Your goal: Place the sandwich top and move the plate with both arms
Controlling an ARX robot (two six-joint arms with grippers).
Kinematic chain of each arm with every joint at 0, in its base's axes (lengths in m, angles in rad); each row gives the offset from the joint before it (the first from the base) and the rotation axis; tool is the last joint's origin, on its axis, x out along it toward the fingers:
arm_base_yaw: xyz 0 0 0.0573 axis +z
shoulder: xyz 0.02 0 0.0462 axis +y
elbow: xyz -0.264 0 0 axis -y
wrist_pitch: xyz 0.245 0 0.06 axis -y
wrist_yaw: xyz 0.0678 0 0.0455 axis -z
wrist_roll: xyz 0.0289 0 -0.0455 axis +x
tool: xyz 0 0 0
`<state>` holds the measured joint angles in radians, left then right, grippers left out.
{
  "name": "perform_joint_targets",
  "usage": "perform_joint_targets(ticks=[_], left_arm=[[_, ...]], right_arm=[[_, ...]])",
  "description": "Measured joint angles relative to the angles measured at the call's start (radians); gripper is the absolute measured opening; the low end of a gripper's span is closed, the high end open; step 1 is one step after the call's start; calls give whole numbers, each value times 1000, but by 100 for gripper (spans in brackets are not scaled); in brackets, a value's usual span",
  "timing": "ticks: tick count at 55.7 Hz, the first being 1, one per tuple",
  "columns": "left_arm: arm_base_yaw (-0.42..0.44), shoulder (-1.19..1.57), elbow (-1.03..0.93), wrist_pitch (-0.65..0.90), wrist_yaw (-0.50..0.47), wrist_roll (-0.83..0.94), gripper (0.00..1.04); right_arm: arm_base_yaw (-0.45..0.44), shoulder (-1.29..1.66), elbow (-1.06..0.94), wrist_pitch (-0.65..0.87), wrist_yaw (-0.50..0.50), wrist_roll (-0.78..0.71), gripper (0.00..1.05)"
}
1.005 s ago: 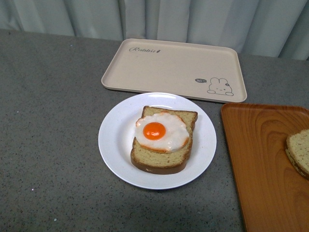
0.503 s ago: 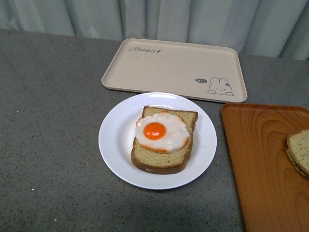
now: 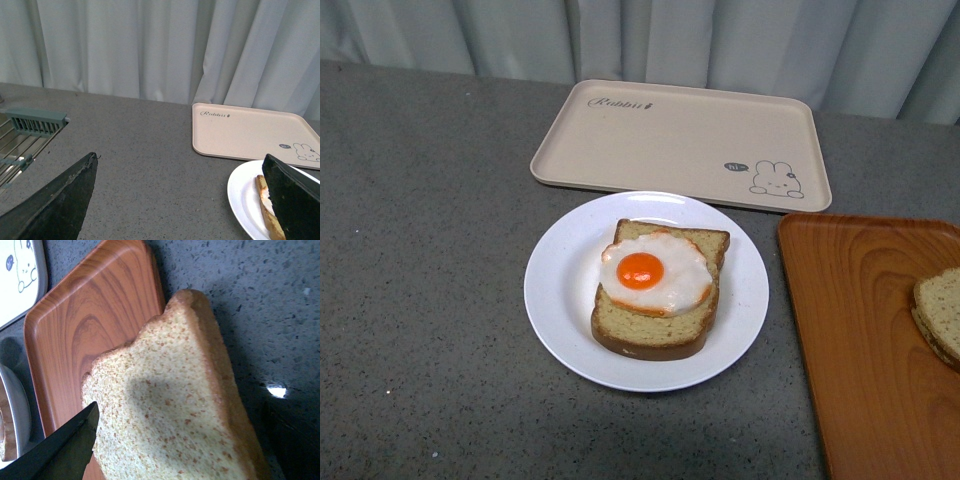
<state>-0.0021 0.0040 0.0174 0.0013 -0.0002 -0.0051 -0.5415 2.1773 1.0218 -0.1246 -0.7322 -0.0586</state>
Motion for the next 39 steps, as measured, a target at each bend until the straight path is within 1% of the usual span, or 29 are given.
perform_joint_targets(ticks=[6,8,13,15,20,22,27,32,39], left_arm=[[0,0,0,0,0,0,98],[0,0,0,0,0,0,98],[0,0,0,0,0,0,98],[0,0,0,0,0,0,98],[0,0,0,0,0,0,98],[0,0,0,0,0,0,98],[0,0,0,0,0,0,98],[0,0,0,0,0,0,98],[0,0,0,0,0,0,98]], right_arm=[[6,0,-4,5,-2,6,94],[8,0,-5,5,5,5,88],[8,0,-8,5,5,7,76],[7,0,-8,5,12,7,69],[6,0,-8,2,16,6,56],[3,-2,-8,-3,18,6,49],[0,-12,-8,-14,19,3,37],[-5,-37,-2,-27,16,0,22],[-7,-73,11,-40,9,-2,6]])
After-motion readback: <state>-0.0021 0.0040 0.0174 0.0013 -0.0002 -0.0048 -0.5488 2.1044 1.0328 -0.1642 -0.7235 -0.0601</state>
